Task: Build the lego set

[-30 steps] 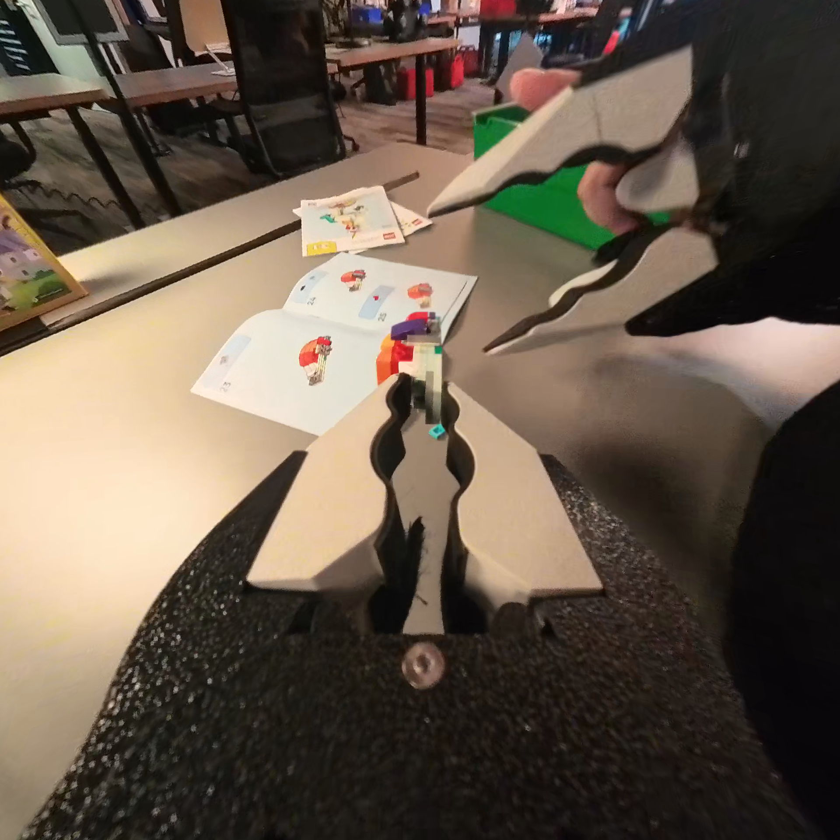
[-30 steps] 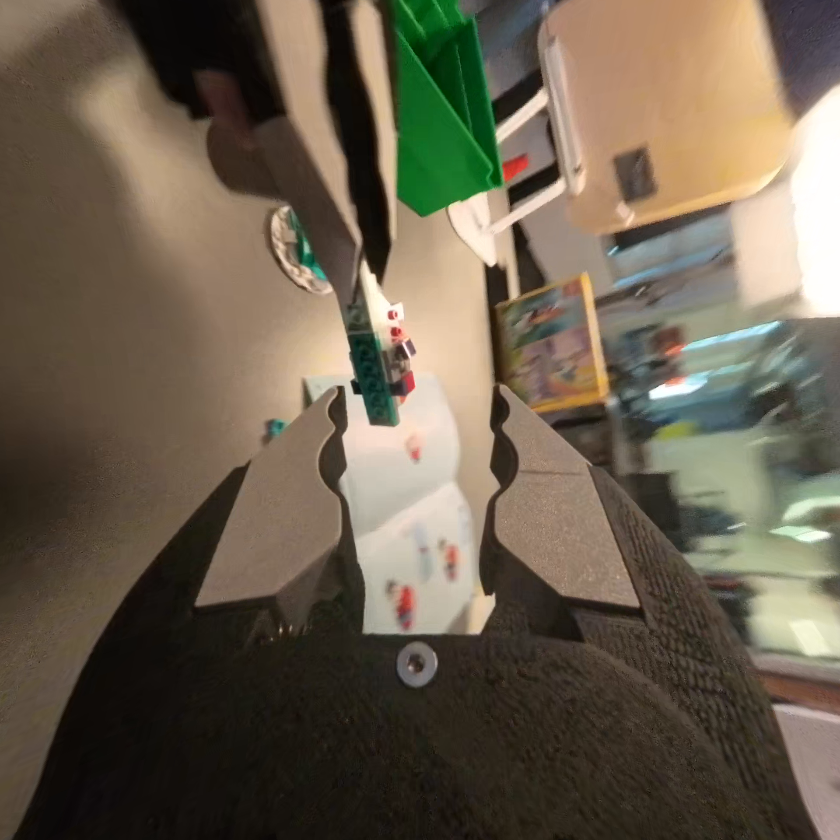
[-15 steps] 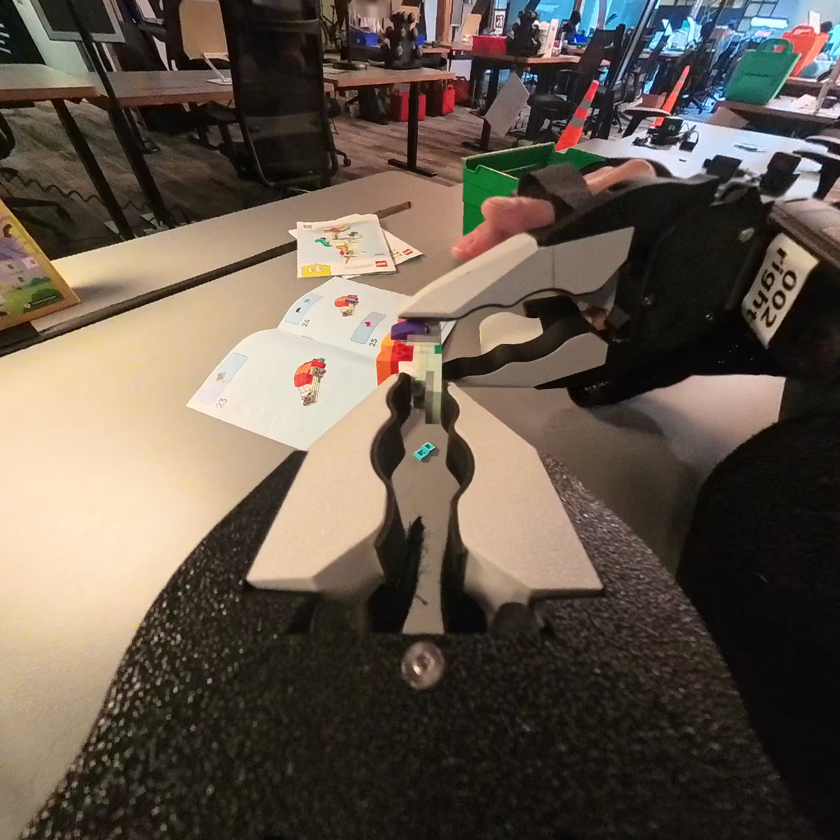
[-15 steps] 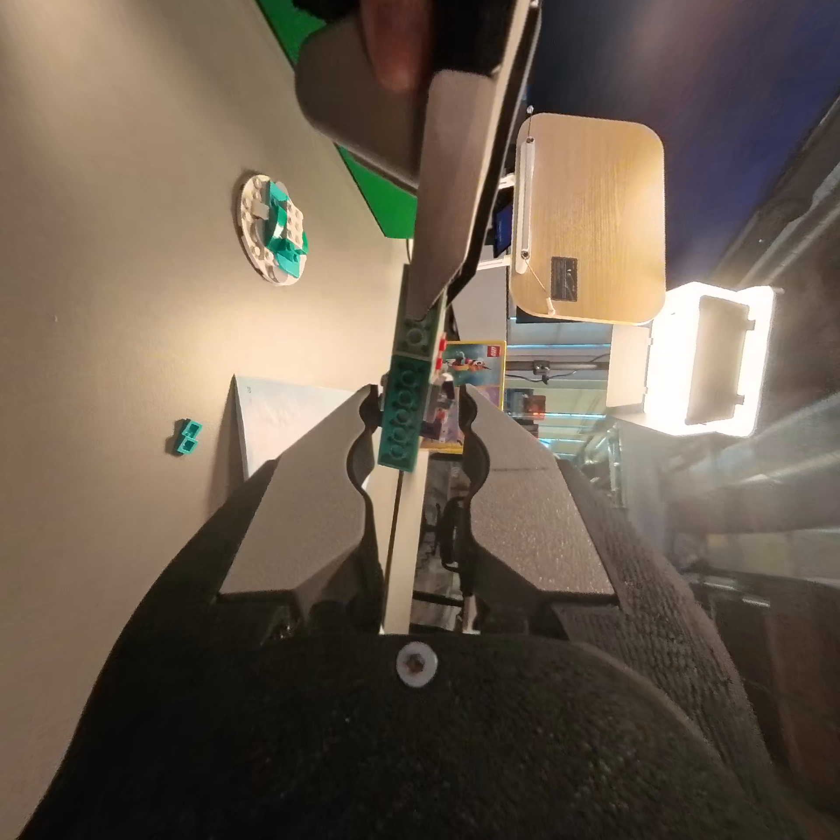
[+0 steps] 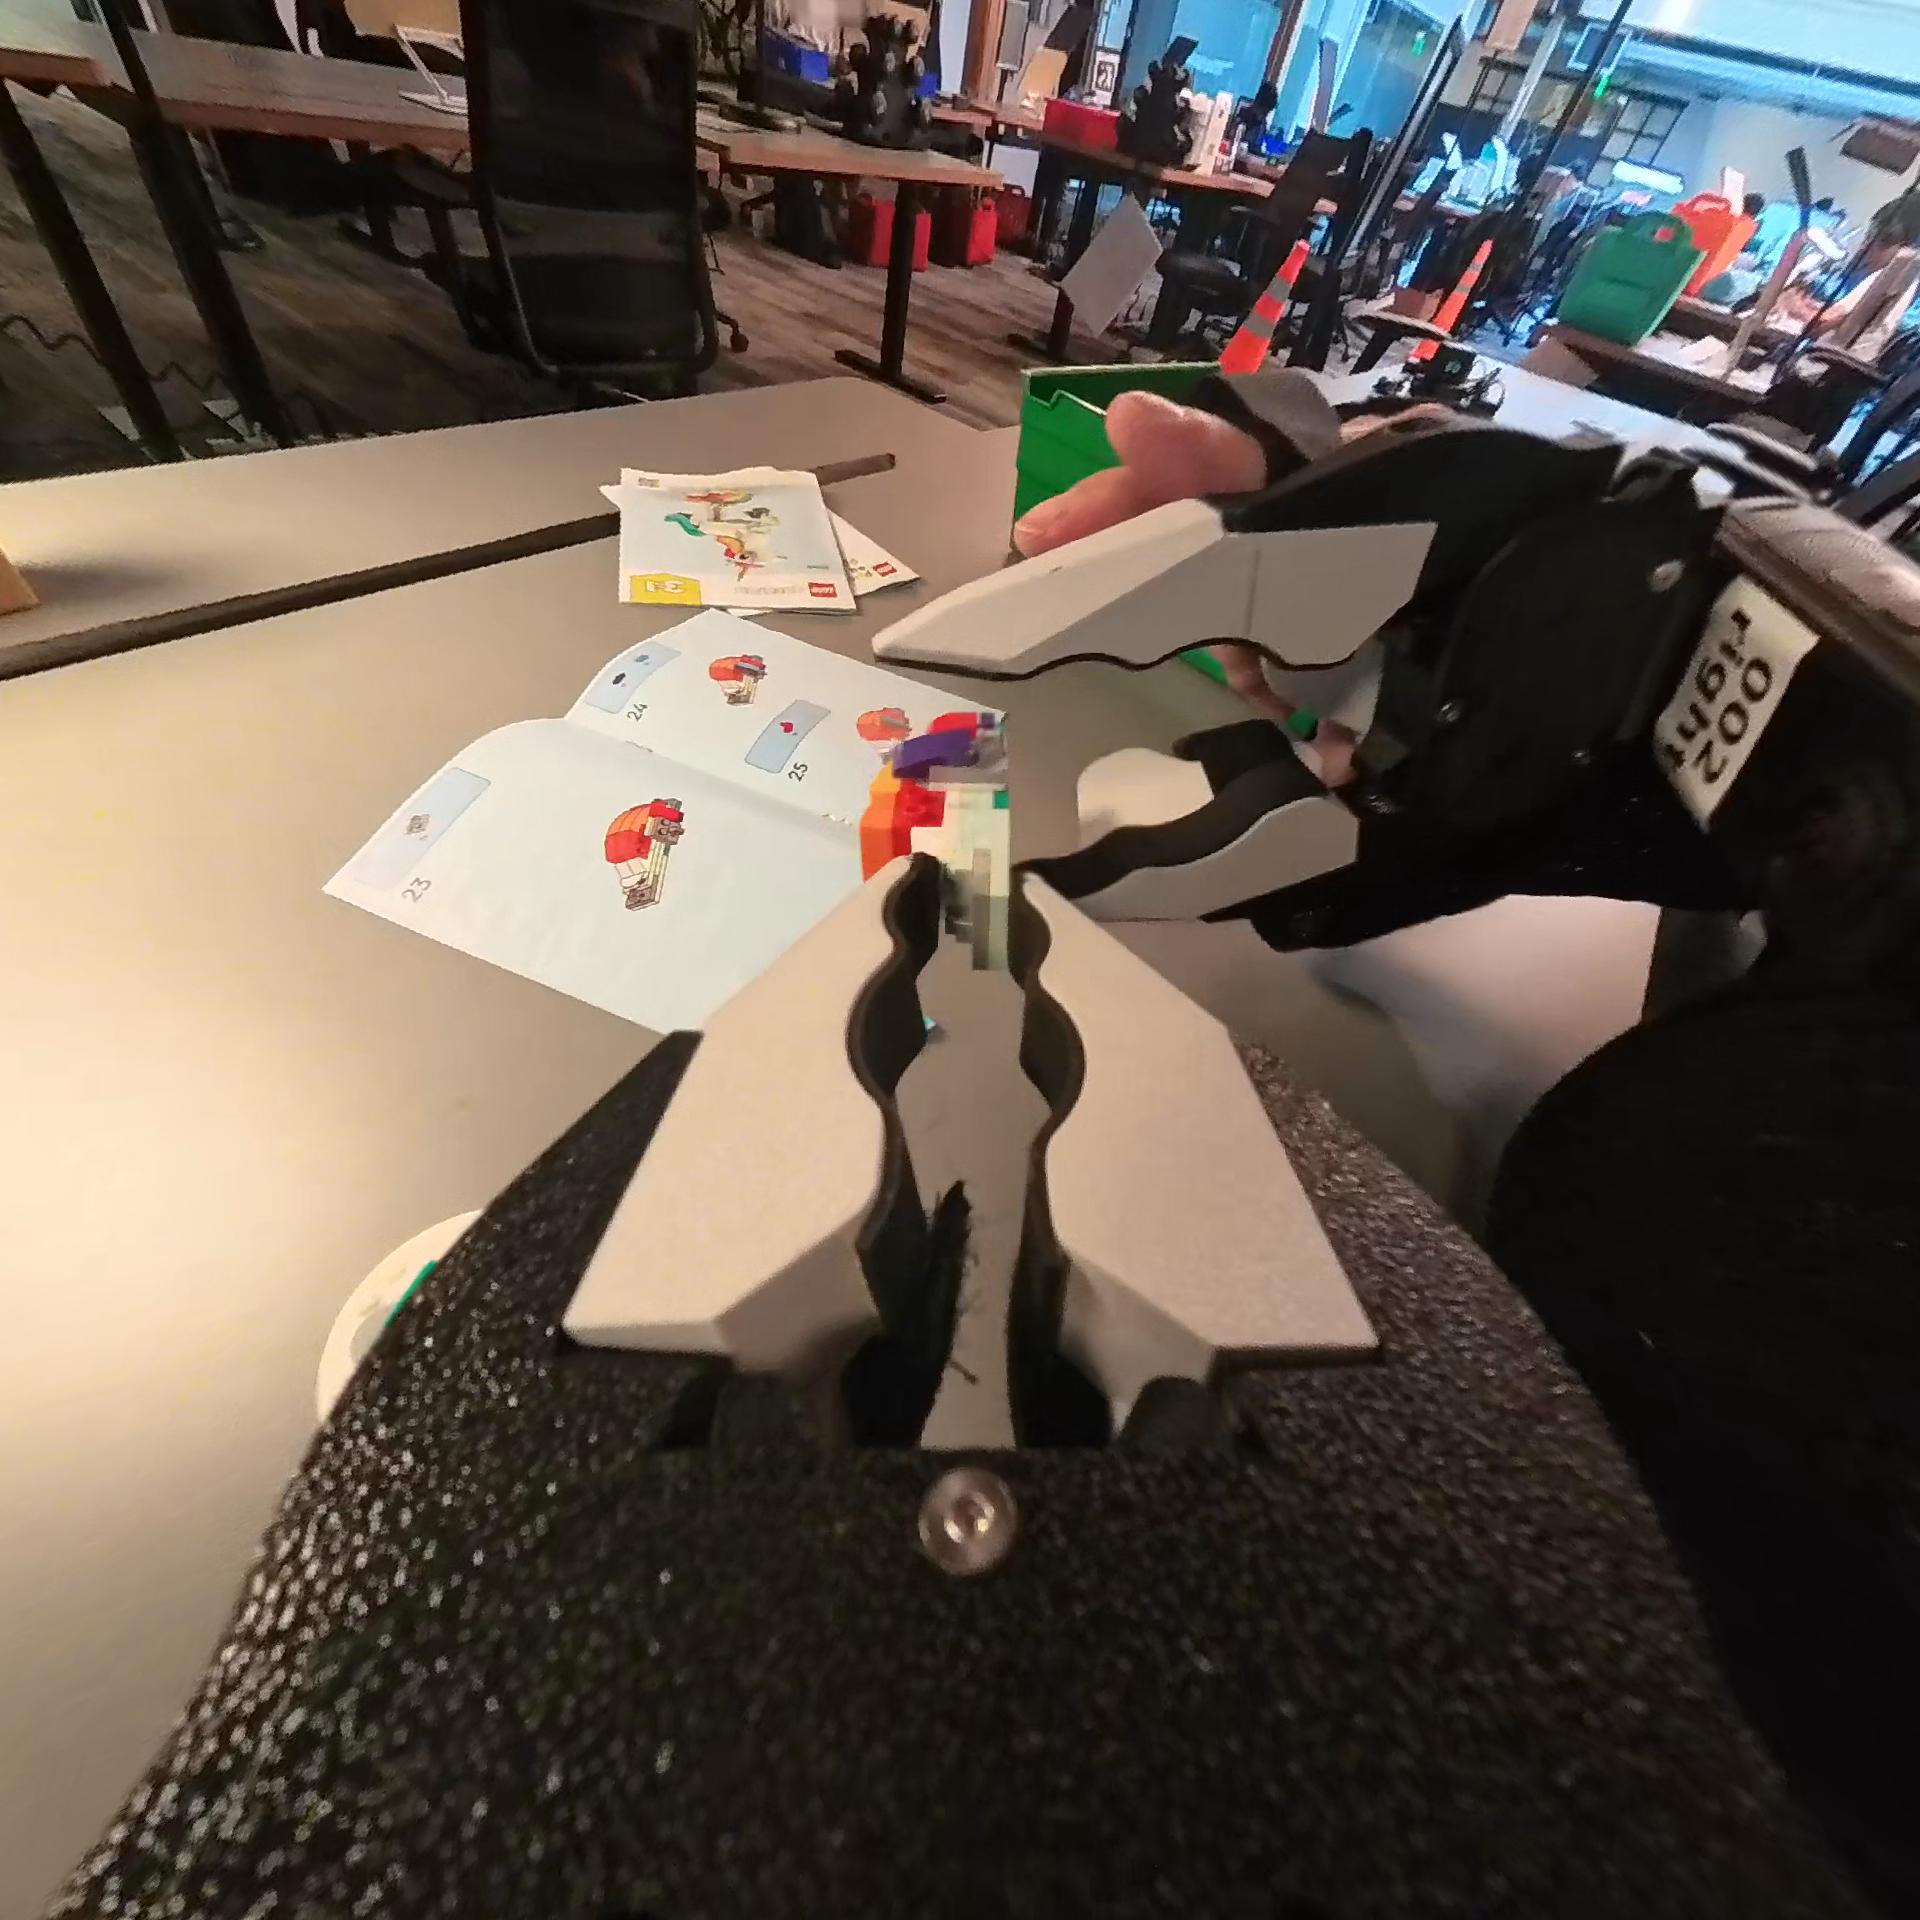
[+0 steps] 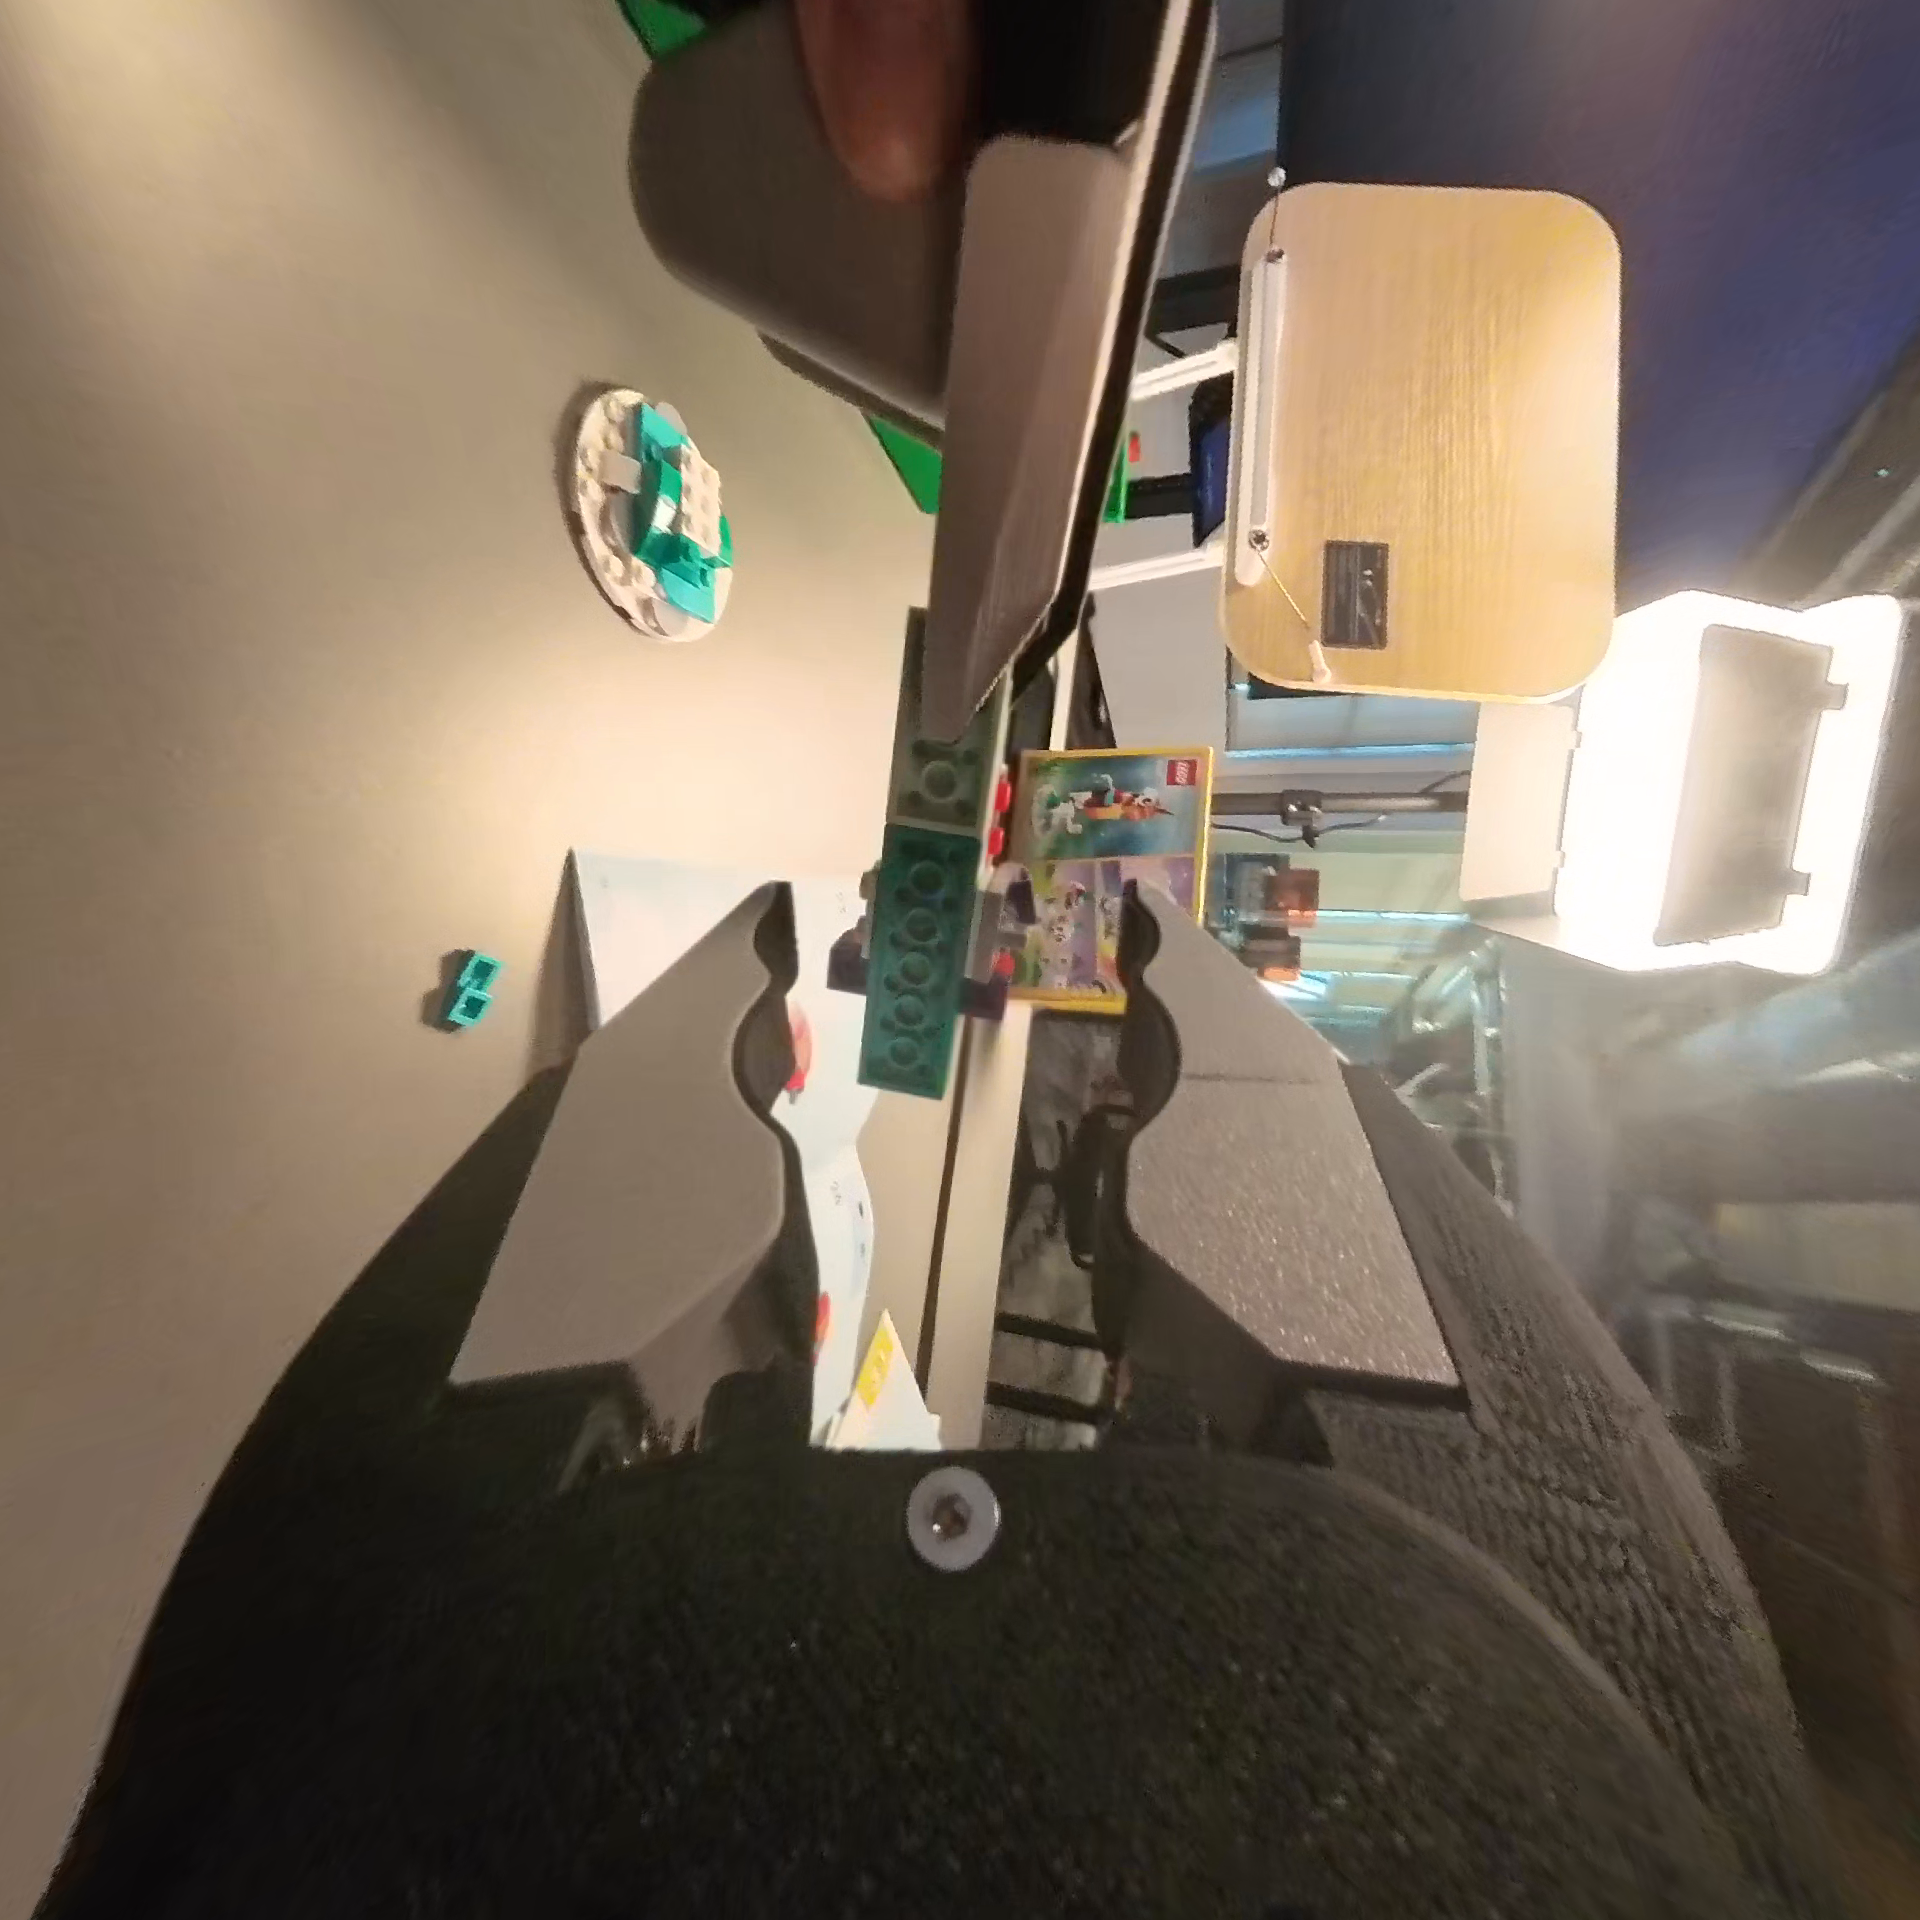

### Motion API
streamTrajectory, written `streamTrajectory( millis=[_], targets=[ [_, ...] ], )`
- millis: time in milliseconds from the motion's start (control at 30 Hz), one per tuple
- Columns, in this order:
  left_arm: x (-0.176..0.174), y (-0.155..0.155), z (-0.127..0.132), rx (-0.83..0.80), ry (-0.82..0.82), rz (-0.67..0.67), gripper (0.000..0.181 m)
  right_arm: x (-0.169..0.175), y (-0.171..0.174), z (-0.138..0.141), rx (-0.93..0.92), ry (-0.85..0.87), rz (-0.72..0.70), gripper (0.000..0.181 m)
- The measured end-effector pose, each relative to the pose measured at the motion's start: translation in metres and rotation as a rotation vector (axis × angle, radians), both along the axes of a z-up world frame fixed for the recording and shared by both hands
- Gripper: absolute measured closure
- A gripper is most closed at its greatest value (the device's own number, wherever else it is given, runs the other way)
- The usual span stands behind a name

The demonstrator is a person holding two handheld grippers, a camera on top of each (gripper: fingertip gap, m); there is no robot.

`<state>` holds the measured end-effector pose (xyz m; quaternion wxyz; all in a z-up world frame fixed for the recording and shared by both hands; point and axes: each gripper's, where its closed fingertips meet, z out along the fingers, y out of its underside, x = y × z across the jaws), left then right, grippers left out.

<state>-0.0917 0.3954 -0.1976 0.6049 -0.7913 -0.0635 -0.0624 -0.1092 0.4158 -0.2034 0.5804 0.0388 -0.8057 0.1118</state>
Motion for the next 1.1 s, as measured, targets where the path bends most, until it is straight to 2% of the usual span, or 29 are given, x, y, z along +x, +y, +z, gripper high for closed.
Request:
streamTrajectory(
  millis=[300,833,1100],
  targets=[
    [0.002,-0.001,0.006,0.019,-0.001,-0.008,0.171,0.001,-0.002,0.004,0.015,0.023,-0.001,0.148],
    [0.01,0.0,0.002,-0.009,0.11,-0.025,0.17,0.007,-0.001,-0.002,-0.005,-0.074,0.022,0.151],
    [0.013,0.001,-0.007,-0.031,0.104,-0.035,0.17,0.011,0.001,-0.01,0.012,-0.107,0.027,0.151]
  ],
)
